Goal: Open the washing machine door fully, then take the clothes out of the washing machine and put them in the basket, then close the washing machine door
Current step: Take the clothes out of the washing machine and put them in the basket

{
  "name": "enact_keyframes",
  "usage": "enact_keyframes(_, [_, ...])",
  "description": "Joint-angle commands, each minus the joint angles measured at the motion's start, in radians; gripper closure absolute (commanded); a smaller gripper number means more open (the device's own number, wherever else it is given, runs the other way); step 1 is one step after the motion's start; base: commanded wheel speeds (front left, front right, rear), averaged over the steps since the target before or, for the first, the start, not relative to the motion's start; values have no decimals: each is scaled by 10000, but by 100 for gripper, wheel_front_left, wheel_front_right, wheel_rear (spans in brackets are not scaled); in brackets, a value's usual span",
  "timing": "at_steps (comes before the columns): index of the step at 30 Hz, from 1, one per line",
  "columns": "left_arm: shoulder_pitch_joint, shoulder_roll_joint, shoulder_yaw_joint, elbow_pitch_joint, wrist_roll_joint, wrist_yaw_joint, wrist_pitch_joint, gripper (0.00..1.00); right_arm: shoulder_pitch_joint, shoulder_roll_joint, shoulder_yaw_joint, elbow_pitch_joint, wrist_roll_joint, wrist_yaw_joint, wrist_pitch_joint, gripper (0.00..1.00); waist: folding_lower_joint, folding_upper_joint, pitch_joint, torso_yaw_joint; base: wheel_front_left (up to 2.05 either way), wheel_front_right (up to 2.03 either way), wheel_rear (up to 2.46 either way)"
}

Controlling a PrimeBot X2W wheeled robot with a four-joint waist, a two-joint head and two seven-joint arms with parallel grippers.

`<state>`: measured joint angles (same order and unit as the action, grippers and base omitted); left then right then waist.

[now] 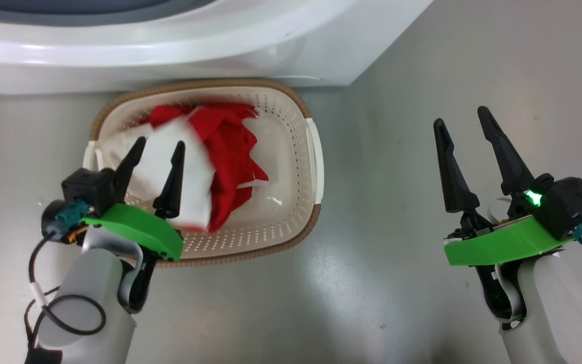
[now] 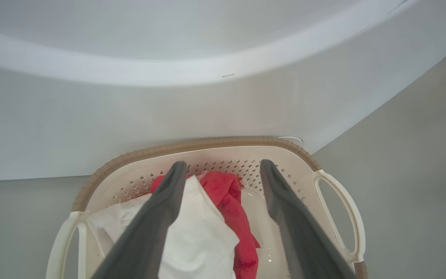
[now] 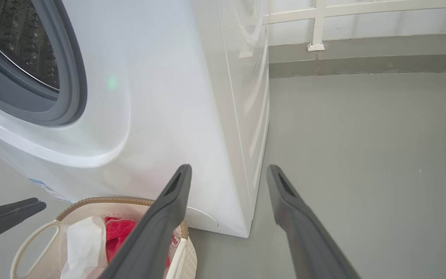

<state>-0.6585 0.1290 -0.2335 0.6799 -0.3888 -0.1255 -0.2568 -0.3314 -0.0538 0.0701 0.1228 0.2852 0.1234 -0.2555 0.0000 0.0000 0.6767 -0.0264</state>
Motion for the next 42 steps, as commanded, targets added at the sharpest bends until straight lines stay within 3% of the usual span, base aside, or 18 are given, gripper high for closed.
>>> enact_keyframes(1, [307, 287, 323, -235, -10, -51, -49, 0, 282, 36, 146, -193, -62, 73, -63, 0, 0, 0, -203, 69, 0, 0, 0])
enact_keyframes(20, [2219, 139, 1855, -1765, 698, -52, -49, 0, 1535, 36, 5, 204, -197, 73, -63, 0, 0, 0, -2955, 331, 0, 0, 0])
enact_keyframes(42, [4947, 12, 2466, -4064, 1047, -52, -49, 0, 3251, 36, -432, 334, -176, 73, -63, 0, 0, 0, -4927, 647, 0, 0, 0])
